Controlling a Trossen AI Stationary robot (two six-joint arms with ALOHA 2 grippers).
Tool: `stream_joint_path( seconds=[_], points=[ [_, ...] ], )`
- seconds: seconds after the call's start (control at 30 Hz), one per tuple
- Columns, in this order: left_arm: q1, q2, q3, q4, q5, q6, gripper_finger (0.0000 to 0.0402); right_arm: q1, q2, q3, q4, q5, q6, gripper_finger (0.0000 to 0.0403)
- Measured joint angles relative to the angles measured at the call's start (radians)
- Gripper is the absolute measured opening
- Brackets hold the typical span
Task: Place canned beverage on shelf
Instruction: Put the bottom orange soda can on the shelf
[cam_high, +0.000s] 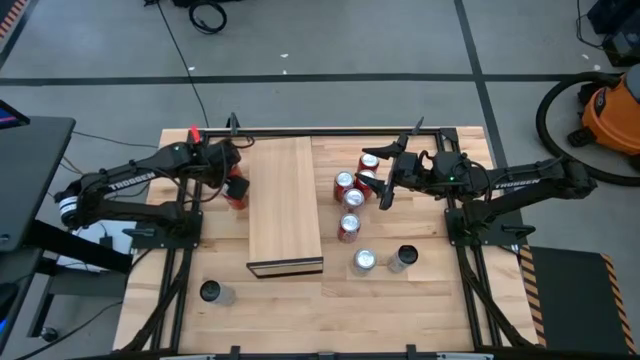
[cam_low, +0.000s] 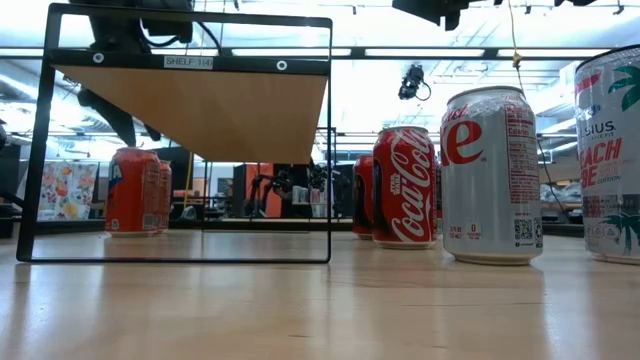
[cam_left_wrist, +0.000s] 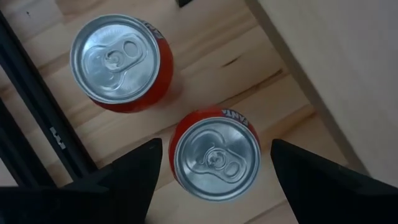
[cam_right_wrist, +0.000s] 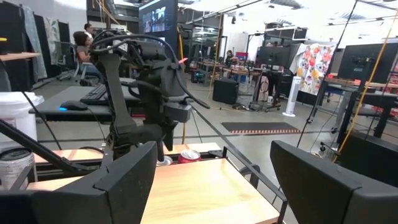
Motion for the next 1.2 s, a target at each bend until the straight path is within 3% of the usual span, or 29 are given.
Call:
stream_joint_path(
  seconds=[0.57, 0.8, 1.03, 1.2],
  points=[
    [-0.005, 0.059, -0.034, 0.003, 0.001, 0.029, 0.0313, 0.0, 0.0, 0.0, -0.003, -0.001, 0.0, 0.0323],
    [-0.005, 0.054, -0.052, 0.004, -0.001, 0.059, 0.0289, 0.0, 0.0, 0.0, -0.001, -0.001, 0.0, 0.0323],
    [-0.004, 0.054, -0.052, -0.043, 0.09, 0.248, 0.0271, 0.0, 0.0, 0.0, 0.004, -0.001, 0.001, 0.0323],
    [-0.022, 0.054, -0.051, -0.064, 0.155, 0.486, 0.0269, 0.0, 0.0, 0.0, 0.004, -0.001, 0.001, 0.0323]
  ],
)
